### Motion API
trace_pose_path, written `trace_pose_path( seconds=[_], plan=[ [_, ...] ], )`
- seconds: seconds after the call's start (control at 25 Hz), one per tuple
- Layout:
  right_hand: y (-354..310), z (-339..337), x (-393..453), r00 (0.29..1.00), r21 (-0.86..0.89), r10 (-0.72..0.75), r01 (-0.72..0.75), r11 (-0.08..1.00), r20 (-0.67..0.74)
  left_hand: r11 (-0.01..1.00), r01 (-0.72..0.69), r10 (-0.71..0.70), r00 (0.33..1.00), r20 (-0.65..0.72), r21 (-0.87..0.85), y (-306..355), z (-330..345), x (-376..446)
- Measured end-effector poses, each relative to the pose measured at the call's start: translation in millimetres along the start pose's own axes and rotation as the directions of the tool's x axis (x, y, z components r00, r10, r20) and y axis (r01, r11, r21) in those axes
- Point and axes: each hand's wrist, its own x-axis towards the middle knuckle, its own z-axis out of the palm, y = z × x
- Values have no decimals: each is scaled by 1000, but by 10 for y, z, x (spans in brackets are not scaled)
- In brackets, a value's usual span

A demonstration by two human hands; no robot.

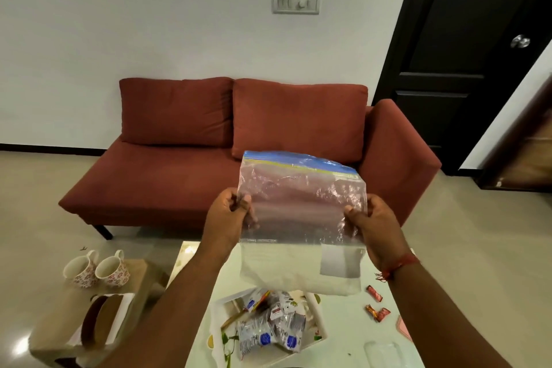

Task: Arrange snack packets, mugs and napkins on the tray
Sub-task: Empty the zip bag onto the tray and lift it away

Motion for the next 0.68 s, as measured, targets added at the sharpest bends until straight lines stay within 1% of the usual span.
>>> trace_pose_path(
  seconds=[0.08, 0.16, 0.24, 0.32, 0.36, 0.44, 0.52, 0.56, 0.6, 0.64, 0.68],
  plan=[
    [-49, -55, 46, 989, -80, -125, 119, 990, -74, 999, -43, 43, 998, -45, 8, -29, 8, 8],
    [-105, -106, 80, 971, -186, -225, 208, 960, -78, 994, -108, 110, 993, -49, 32, -56, 18, 15],
    [-179, -171, 105, 970, -244, -243, 236, 941, 2, 983, -177, 176, 984, 10, 54, -29, 7, 16],
    [-254, -237, 138, 964, -331, -221, 258, 908, 144, 968, -204, 193, 977, 87, 147, 50, -25, 6],
    [-286, -273, 162, 954, -425, -230, 292, 857, 191, 954, -208, 188, 976, 111, 215, 97, -32, 0],
    [-319, -320, 232, 928, -617, -291, 372, 693, 233, 893, -256, 233, 967, 107, 369, 212, -2, -25],
    [-346, -360, 296, 912, -770, -335, 387, 506, 238, 777, -334, 354, 933, 68, 533, 267, 22, 7],
    [-343, -392, 336, 903, -826, -347, 388, 409, 253, 709, -365, 407, 911, 74, 603, 280, 32, 29],
    [-349, -425, 353, 884, -856, -352, 419, 301, 309, 653, -394, 437, 894, 103, 647, 296, 53, 44],
    [-370, -424, 357, 852, -844, -331, 489, 220, 406, 599, -427, 455, 877, 151, 678, 303, 85, 55],
    [-413, -387, 335, 817, -802, -267, 565, 191, 512, 546, -464, 461, 862, 212, 697, 318, 142, 56]
  ],
)
